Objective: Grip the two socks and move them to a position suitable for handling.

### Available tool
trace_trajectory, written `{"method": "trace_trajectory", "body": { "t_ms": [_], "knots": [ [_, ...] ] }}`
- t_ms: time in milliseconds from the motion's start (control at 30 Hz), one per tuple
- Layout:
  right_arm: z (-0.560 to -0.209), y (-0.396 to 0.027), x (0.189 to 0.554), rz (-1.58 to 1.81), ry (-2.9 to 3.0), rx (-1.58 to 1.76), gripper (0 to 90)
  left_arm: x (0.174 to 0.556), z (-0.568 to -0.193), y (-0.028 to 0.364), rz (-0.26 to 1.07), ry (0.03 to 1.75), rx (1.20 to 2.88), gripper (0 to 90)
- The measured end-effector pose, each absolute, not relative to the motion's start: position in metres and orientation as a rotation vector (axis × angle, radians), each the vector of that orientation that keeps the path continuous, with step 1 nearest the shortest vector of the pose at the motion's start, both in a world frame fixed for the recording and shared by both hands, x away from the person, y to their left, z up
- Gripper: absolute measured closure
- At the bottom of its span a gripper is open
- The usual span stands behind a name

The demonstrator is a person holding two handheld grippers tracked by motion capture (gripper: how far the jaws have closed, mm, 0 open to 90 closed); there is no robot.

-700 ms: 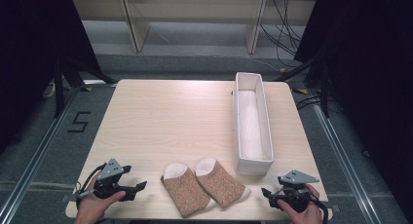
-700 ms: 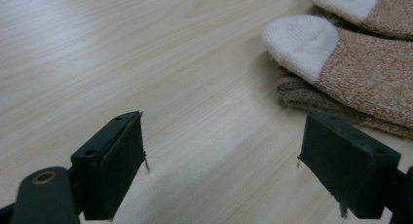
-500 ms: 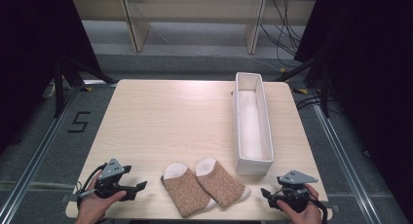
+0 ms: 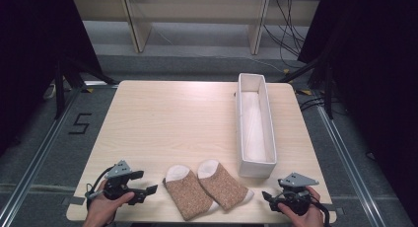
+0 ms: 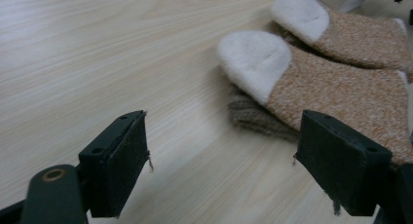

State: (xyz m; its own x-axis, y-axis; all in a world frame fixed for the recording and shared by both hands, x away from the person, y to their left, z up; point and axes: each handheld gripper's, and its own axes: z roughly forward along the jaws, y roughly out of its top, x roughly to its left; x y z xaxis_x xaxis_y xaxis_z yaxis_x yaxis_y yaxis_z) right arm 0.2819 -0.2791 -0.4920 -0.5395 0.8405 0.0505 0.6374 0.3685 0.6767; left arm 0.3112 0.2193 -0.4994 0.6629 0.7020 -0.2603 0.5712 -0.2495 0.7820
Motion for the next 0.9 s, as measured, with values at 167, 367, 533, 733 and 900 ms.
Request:
{"method": "trace_trajectory", "body": {
  "t_ms": [167, 367, 533, 733, 900],
  "knots": [
    [-0.493, -0.279, 0.283, 0.941, 2.337, 1.281, 27.0, 0.320, -0.502, 0.194, 0.131, 0.972, 1.964, 23.1],
    [-0.492, -0.279, 0.283, 0.936, 2.346, 1.233, 27.0, 0.331, -0.509, 0.170, 0.123, 0.965, 2.027, 21.4],
    [-0.493, -0.278, 0.285, 0.919, 2.356, 1.210, 27.0, 0.335, -0.514, 0.162, 0.076, 0.953, 2.084, 29.7],
    [-0.492, -0.275, 0.282, 0.911, 2.366, 1.208, 27.0, 0.332, -0.513, 0.160, 0.093, 0.928, 2.098, 44.2],
    [-0.493, -0.273, 0.283, 0.914, 2.371, 1.187, 27.0, 0.330, -0.508, 0.163, 0.134, 0.886, 2.098, 63.2]
  ]
}}
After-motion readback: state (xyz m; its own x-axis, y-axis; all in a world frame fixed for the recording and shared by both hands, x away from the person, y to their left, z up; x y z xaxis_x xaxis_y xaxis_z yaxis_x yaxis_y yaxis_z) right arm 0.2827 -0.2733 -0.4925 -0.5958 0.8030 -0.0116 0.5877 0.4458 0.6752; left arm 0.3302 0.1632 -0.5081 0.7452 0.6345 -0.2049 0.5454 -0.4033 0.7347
